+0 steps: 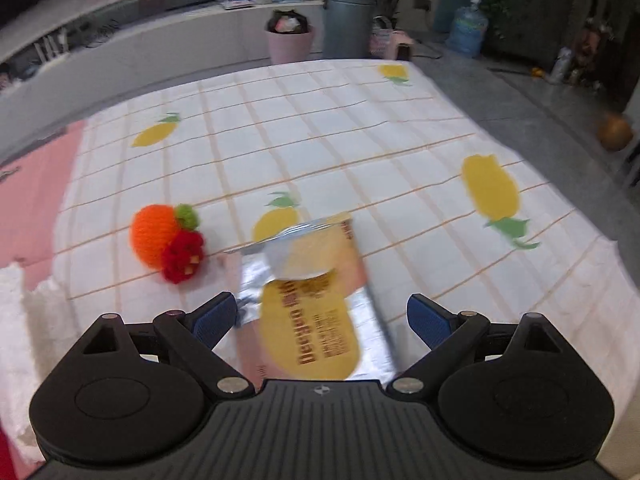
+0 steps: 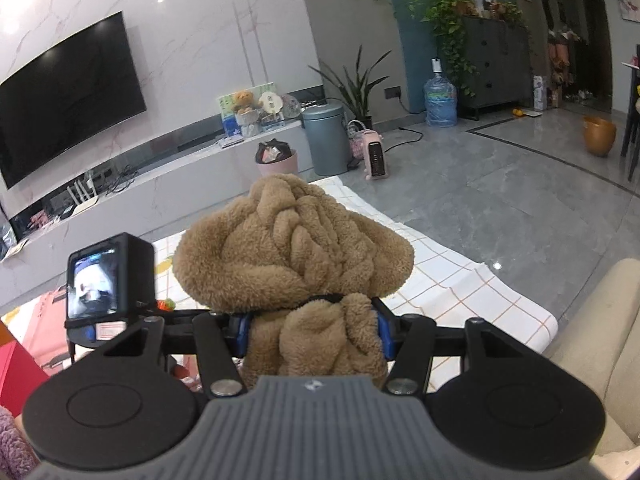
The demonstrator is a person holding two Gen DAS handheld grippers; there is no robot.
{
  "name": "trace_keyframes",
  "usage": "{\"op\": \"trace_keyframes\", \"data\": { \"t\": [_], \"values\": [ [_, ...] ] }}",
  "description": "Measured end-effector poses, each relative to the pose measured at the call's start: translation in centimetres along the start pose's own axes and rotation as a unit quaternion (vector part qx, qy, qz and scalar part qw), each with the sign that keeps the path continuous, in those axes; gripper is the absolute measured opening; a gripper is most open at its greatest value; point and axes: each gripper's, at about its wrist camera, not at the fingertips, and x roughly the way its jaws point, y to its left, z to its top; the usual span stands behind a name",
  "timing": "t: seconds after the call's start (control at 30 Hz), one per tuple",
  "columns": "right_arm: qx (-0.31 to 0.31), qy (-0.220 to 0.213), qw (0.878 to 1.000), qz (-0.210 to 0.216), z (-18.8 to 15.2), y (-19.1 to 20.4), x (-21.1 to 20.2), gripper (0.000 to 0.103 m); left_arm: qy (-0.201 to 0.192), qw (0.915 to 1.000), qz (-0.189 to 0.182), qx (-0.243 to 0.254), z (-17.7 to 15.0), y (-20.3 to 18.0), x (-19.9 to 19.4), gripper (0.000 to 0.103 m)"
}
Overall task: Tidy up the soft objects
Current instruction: 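Lift the bear with the right tool while the left tool grasps the Deeyeo wipes packet, then carry the wipes packet and the bear toward the orange box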
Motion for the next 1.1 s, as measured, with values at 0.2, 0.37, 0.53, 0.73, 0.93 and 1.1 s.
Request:
{"op": "trace_keyframes", "data": {
  "t": [0.2, 0.37, 0.53, 0.73, 0.93, 1.1],
  "values": [
    [-0.023, 0.010, 1.000, 0.012, -0.2, 0.4, 0.2, 0.056, -0.014, 0.9992, 0.027, -0.025, -1.7, 1.2, 1.1, 0.103],
    [-0.031, 0.012, 0.999, 0.004, -0.4, 0.7, 0.2, 0.056, -0.041, 0.9990, 0.016, 0.001, -2.8, 1.6, 0.4, 0.099],
    [-0.037, 0.021, 0.999, -0.003, -0.7, 1.0, 0.7, 0.056, -0.051, 0.9984, -0.005, 0.023, -4.2, 2.3, -1.2, 0.081],
    [-0.047, 0.028, 0.998, 0.008, -0.7, 1.4, 0.7, 0.056, -0.085, 0.9946, -0.025, 0.054, -9.1, 4.0, -4.1, 0.080],
    [-0.055, 0.045, 0.997, 0.030, -1.3, 2.2, 1.1, 0.056, -0.106, 0.9918, -0.034, 0.064, -13.3, 5.3, -7.0, 0.080],
    [-0.072, 0.060, 0.995, 0.035, -1.8, 3.1, 1.6, 0.056, -0.098, 0.9914, -0.047, 0.073, -15.9, 6.1, -9.2, 0.079]
  ]
}}
